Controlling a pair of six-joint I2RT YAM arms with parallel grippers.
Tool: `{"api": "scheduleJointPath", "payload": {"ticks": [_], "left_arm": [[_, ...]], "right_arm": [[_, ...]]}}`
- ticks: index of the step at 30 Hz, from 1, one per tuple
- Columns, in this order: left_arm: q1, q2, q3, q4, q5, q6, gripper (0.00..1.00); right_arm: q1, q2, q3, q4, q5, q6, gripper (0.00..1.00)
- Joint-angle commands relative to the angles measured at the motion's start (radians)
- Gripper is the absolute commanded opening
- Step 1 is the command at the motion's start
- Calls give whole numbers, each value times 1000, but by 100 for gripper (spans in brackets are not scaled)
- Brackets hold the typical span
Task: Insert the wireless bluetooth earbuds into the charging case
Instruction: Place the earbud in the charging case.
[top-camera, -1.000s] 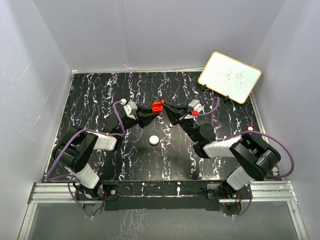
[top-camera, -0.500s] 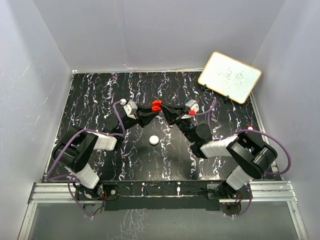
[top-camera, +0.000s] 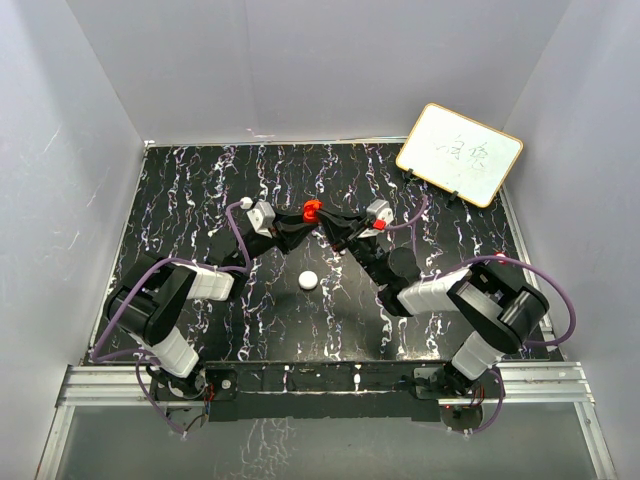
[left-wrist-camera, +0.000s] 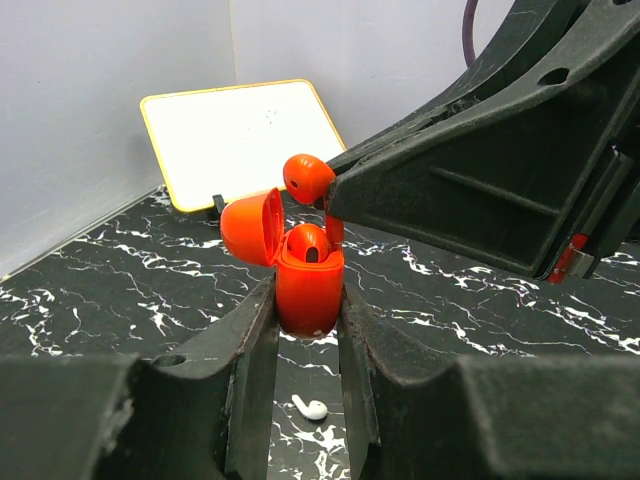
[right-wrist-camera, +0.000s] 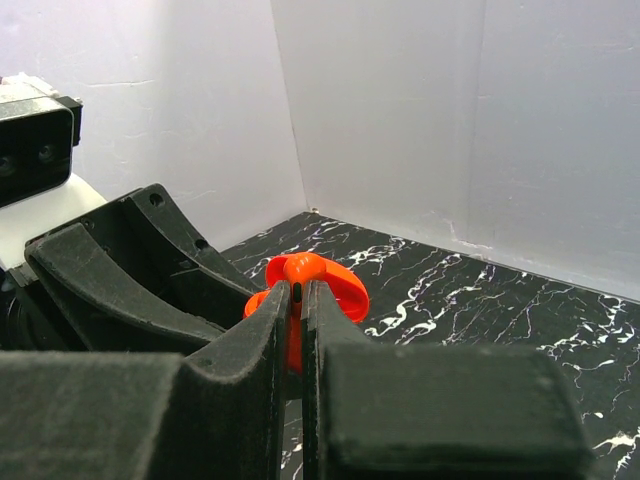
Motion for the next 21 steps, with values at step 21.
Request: {"api": "scheduleJointPath", "payload": {"ticks": [21], "left_arm": [[-5,-42,39,188,-37,32,0]], "right_arm": [[10,13,31,334,58,35,0]]}}
